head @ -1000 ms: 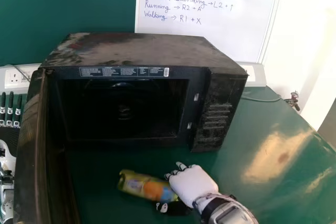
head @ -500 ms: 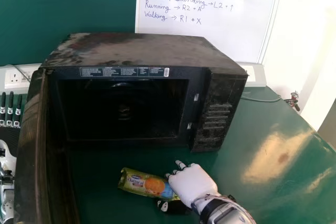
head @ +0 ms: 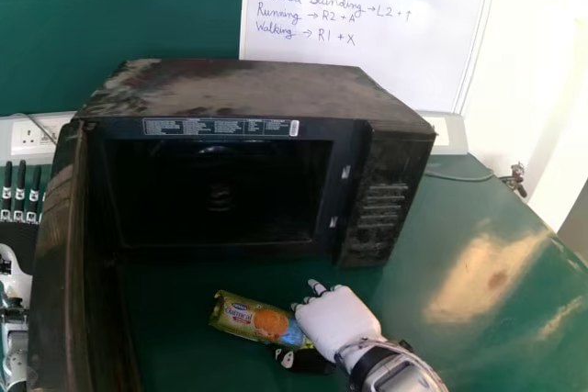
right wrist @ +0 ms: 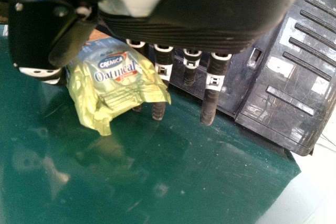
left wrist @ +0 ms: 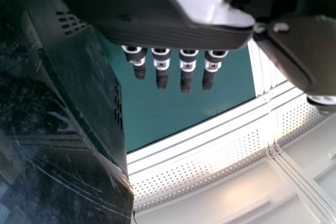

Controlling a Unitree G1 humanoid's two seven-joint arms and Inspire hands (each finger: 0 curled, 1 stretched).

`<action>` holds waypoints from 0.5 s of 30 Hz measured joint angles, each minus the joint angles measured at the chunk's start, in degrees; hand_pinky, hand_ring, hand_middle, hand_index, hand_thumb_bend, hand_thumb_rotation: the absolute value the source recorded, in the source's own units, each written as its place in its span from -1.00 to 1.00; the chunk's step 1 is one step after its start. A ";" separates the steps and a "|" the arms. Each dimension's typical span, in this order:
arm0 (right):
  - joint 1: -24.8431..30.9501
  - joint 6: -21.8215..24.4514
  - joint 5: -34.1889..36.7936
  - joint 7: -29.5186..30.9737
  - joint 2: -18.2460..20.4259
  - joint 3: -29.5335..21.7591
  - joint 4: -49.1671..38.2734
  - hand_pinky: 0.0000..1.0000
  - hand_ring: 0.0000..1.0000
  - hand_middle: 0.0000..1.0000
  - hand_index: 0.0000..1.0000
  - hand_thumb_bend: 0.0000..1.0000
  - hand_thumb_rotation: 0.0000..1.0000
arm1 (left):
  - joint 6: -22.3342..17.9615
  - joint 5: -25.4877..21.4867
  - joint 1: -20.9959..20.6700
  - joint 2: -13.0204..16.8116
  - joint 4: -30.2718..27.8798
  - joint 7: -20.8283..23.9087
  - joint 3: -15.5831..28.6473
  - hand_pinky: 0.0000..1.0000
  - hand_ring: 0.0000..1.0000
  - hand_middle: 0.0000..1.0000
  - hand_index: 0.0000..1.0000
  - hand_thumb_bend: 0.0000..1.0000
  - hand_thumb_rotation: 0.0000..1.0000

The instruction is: Put biscuit inside oven

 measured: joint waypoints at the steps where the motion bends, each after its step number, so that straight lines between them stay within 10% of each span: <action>1: 0.09 0.12 0.00 -0.34 0.17 -0.05 0.08 0.24 0.37 0.43 0.43 0.45 -0.72 | 0.00 0.00 0.00 -0.02 -0.03 0.04 0.00 -1.00 -1.00 1.00 1.00 -0.07 1.00; 15: 0.86 0.75 3.57 -5.64 0.94 -1.08 1.75 -0.06 -0.04 0.08 0.30 0.28 -0.71 | -0.07 0.00 0.00 -0.10 -0.04 0.01 -0.01 -1.00 -1.00 1.00 1.00 -0.06 1.00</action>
